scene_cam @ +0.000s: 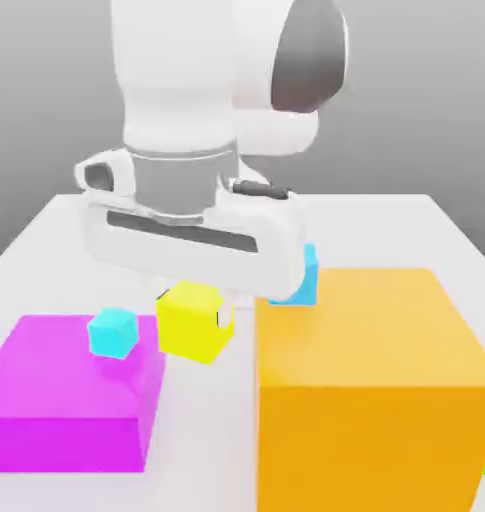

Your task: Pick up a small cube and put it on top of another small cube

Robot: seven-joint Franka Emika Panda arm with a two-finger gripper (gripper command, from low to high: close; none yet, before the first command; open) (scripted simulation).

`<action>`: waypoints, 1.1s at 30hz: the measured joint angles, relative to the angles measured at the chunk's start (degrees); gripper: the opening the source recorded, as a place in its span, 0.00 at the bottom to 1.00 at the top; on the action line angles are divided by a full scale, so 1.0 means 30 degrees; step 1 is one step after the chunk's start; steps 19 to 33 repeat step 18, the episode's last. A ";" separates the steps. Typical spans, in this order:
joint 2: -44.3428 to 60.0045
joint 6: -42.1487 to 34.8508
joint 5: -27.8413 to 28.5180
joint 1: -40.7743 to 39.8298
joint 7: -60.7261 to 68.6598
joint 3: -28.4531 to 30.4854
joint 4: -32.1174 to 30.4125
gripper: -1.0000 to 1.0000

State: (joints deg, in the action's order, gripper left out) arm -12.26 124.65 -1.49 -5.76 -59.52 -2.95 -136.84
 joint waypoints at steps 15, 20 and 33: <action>-0.6471 -0.1100 -0.0994 0.2745 0.4482 -0.1200 -0.5361 1.00; -0.6471 -0.1100 -0.0994 0.2745 0.4482 -0.1200 -0.5361 1.00; -0.6471 -0.1100 -0.0994 0.2745 0.4482 -0.1200 -0.5361 1.00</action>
